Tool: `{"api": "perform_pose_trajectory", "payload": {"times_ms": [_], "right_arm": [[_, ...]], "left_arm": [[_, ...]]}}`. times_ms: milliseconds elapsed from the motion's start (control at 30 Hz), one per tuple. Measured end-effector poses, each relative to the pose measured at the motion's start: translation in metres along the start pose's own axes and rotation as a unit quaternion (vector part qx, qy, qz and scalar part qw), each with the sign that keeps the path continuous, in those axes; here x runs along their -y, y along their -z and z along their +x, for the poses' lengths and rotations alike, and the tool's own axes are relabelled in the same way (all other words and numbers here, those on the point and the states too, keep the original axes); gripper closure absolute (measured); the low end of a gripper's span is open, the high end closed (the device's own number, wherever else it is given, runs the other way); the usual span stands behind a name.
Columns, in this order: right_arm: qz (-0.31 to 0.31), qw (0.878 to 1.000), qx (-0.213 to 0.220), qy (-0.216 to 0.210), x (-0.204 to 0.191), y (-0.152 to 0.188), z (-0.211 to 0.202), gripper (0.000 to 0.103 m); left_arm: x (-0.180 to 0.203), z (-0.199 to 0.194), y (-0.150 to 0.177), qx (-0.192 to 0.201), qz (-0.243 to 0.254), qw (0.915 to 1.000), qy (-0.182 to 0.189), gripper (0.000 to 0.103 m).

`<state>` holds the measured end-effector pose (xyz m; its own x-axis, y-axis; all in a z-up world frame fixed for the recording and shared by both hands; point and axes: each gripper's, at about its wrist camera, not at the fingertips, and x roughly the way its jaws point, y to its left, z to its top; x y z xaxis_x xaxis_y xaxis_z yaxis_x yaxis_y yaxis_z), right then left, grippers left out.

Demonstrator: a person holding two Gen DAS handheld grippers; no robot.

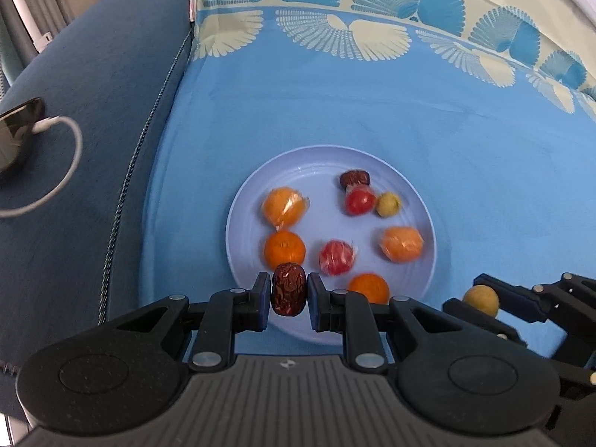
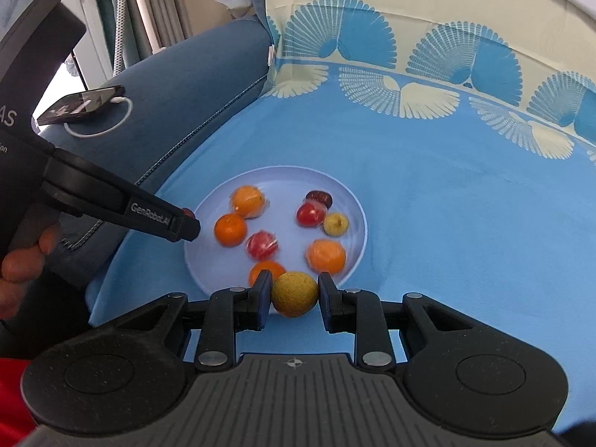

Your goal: Organize fruits

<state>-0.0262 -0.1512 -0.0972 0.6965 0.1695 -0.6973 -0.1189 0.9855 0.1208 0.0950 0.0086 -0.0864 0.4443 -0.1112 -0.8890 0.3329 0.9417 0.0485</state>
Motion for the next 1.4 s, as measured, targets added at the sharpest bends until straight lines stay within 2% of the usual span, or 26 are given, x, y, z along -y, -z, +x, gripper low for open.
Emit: {"api": "perform_pose_trajectory", "payload": {"times_ms": [567, 633, 667, 700, 733, 800, 867, 933, 1133, 1400], "right_arm": [[-0.018, 1.0, -0.012, -0.001, 0.008, -0.025, 0.072, 0.075], [-0.024, 1.0, -0.01, -0.003, 0.008, -0.027, 0.076, 0.075], [-0.028, 1.0, -0.011, -0.007, 0.008, -0.029, 0.079, 0.074], [-0.028, 0.999, -0.013, -0.012, 0.008, -0.03, 0.081, 0.063], [-0.026, 0.999, -0.015, -0.017, 0.008, -0.032, 0.083, 0.04], [-0.02, 1.0, -0.018, -0.013, 0.009, -0.034, 0.083, 0.021], [-0.023, 1.0, -0.01, -0.006, 0.007, -0.034, 0.075, 0.02], [-0.025, 1.0, -0.011, -0.003, 0.005, -0.032, 0.065, 0.012], [-0.023, 1.0, 0.0, 0.014, -0.006, -0.015, 0.02, 0.005], [-0.007, 1.0, 0.022, 0.017, -0.024, 0.012, -0.04, 0.003]], "left_arm": [[-0.001, 0.06, -0.034, -0.015, 0.012, 0.9998, -0.008, 0.08], [-0.001, 0.065, -0.037, -0.017, 0.018, 0.9996, -0.016, 0.065], [-0.001, 0.065, -0.038, -0.012, 0.015, 0.9996, -0.019, 0.037], [-0.002, 0.063, -0.039, -0.005, 0.011, 0.9996, -0.024, 0.008], [-0.003, 0.06, -0.039, 0.002, 0.006, 0.9995, -0.03, 0.0], [-0.006, 0.05, -0.038, 0.012, 0.003, 0.9996, -0.024, 0.0], [-0.007, 0.045, -0.035, -0.002, 0.013, 0.9998, -0.017, 0.0], [-0.01, 0.036, -0.027, -0.001, 0.011, 0.9996, -0.028, 0.0], [-0.016, -0.001, 0.003, -0.014, -0.014, 0.9996, -0.018, 0.0], [-0.004, -0.057, 0.045, 0.019, -0.019, 0.9993, -0.027, 0.0]]}}
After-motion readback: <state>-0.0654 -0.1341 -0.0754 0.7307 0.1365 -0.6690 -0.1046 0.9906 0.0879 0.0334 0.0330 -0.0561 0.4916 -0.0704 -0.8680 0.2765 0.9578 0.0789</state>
